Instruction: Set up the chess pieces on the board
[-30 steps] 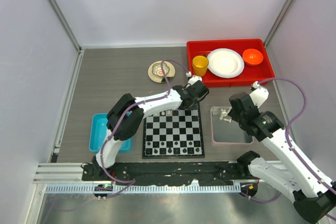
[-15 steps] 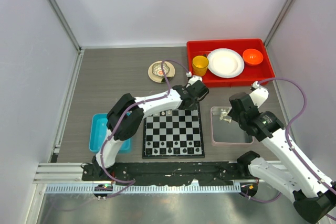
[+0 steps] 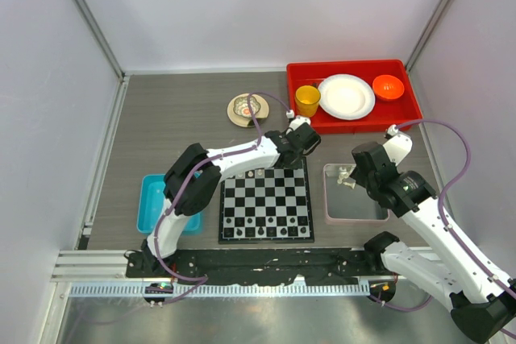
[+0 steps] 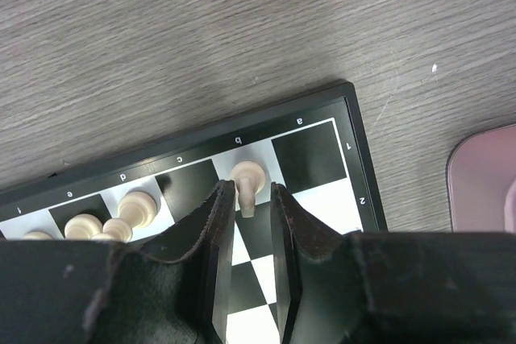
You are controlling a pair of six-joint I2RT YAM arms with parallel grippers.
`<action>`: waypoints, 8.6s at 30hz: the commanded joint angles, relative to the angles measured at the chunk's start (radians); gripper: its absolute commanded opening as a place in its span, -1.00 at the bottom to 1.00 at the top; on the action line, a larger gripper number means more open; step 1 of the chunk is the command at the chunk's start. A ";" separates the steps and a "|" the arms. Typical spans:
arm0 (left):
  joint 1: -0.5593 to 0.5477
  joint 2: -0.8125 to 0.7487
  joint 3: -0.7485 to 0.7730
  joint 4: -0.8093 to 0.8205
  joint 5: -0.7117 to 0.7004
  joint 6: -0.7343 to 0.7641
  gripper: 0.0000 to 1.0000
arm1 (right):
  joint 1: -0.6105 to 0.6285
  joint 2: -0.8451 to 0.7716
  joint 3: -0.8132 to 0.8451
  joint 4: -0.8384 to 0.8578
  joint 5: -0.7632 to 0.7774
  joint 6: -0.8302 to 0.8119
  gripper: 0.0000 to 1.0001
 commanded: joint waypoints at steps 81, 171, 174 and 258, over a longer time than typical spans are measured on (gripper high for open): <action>0.340 -0.759 -0.402 0.154 0.238 0.273 0.03 | -0.193 0.562 -0.087 0.375 -0.336 -0.226 -0.35; 0.750 -0.771 -0.448 0.217 0.499 0.094 -0.01 | 0.333 0.968 0.372 0.495 -0.286 -0.215 -0.99; 0.750 -0.769 -0.448 0.219 0.511 0.091 -0.01 | 0.333 0.984 0.376 0.496 -0.278 -0.217 -0.99; 0.780 -0.753 -0.457 0.230 0.559 0.082 -0.03 | -0.084 0.314 0.051 0.219 -0.178 -0.203 -0.12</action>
